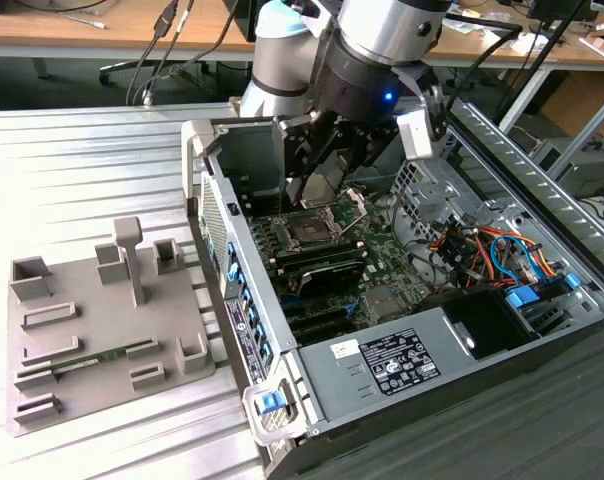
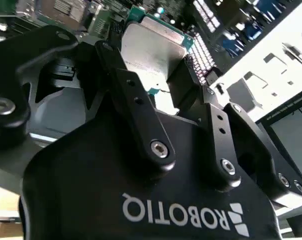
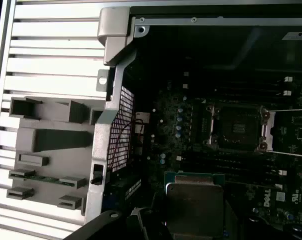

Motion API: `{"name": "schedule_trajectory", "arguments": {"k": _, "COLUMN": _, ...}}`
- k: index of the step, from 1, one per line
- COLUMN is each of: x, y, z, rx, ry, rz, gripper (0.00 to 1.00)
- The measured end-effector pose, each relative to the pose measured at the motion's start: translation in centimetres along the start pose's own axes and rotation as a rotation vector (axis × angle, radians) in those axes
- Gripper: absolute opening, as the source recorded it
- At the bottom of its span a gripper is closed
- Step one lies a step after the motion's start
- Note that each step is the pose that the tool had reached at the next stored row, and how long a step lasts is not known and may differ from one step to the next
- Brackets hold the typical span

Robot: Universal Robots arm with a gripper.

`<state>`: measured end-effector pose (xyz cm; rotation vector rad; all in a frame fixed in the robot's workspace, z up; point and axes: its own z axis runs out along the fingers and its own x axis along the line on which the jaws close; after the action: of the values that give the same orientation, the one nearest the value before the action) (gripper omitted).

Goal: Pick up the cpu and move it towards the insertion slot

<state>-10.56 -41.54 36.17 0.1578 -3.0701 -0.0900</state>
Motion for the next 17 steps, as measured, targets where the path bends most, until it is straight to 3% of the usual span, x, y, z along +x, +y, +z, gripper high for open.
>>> {"name": "schedule_trajectory", "arguments": {"k": 10, "x": -4.44, "y": 0.5, "z": 0.27, "rx": -0.0006, "ry": 0.0048, "rz": 0.001, "gripper": 0.55}}
{"name": "schedule_trajectory", "arguments": {"k": 14, "x": -6.78, "y": 0.88, "z": 0.59, "rx": -0.0013, "ry": 0.006, "rz": 0.008, "gripper": 0.55}}
{"name": "schedule_trajectory", "arguments": {"k": 17, "x": -7.63, "y": 1.02, "z": 0.77, "rx": -0.0018, "ry": 0.0058, "rz": 0.016, "gripper": 0.55}}
